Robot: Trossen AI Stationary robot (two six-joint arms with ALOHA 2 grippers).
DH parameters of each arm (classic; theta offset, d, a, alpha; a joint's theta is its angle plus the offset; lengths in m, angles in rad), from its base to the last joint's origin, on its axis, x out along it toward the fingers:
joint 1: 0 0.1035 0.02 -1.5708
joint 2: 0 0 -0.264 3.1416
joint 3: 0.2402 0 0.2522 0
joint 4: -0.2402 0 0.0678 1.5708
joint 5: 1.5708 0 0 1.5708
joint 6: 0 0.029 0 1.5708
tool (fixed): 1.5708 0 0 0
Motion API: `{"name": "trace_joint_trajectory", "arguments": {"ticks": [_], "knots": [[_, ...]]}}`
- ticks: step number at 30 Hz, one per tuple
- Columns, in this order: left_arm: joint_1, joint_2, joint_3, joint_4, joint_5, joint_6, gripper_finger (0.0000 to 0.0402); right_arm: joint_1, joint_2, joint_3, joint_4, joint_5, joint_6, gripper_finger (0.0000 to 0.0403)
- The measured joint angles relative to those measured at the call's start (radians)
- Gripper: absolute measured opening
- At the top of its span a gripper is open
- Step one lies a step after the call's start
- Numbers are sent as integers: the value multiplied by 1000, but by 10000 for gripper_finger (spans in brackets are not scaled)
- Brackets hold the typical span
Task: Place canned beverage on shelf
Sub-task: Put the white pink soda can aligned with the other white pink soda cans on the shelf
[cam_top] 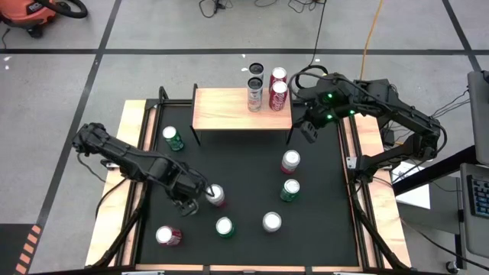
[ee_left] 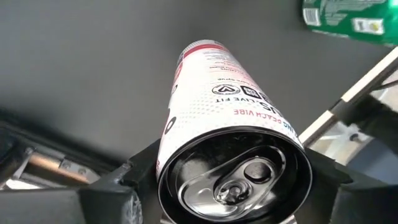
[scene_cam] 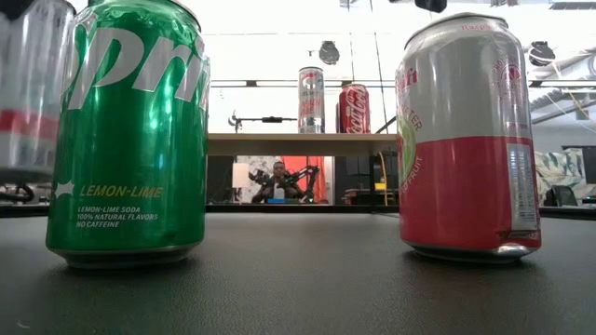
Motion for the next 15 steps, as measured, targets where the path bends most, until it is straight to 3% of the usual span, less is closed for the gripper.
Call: {"name": "trace_joint_trajectory", "arguments": {"ticks": [3,6,15], "knots": [[30,-8,67,-48,0,-1,252,11,0,0,61,-75,43,1],[67,-18,132,-97,-2,-1,253,38,0,0,103,-78,56,14],[178,-61,294,-141,-5,18,254,176,16,0,151,157,6,118]]}}
